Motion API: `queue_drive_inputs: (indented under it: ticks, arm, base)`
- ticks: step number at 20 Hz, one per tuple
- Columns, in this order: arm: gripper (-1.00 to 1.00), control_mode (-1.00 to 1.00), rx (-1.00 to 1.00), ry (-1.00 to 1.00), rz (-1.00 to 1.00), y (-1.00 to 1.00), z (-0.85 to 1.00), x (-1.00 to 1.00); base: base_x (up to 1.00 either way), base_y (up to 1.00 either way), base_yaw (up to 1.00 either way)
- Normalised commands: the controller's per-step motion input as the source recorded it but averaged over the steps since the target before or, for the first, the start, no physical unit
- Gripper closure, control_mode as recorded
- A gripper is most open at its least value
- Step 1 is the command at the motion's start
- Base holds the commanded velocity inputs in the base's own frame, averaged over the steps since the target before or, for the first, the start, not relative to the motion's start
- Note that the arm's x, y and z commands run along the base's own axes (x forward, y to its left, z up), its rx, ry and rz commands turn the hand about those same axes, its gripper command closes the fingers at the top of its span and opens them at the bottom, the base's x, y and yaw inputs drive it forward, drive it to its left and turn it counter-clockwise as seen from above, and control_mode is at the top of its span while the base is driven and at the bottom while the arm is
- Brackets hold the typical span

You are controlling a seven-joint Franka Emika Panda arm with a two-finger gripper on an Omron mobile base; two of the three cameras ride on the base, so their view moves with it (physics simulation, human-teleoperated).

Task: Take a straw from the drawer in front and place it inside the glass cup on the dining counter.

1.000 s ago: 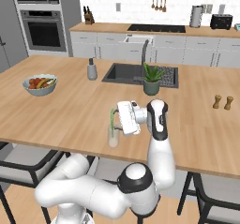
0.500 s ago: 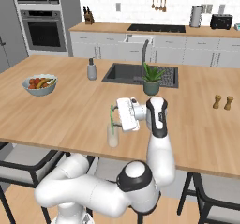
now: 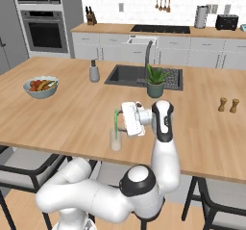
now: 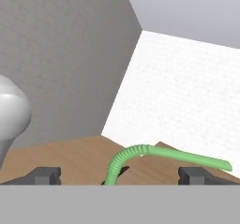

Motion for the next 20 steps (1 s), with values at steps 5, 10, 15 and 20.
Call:
queue_drive_inputs:
  ticks: [5, 10, 15, 20]
  arm:
    - [-1.00, -1.00, -0.01, -0.01, 0.00, -0.14, -0.29, -0.04]
    - [-1.00, -1.00, -0.05, 0.00, 0.00, -0.04, -0.15, 0.00]
    - [-1.00, -1.00, -0.01, 0.01, 0.00, 0.00, -0.08, 0.05]
    - [-1.00, -1.00, -0.04, 0.05, 0.00, 0.00, -0.19, 0.07]
  base:
    - [0.00, 0.00, 0.00]
    - [0.00, 0.00, 0.00]
    - [0.00, 0.00, 0.00]
    - [0.00, 0.00, 0.00]
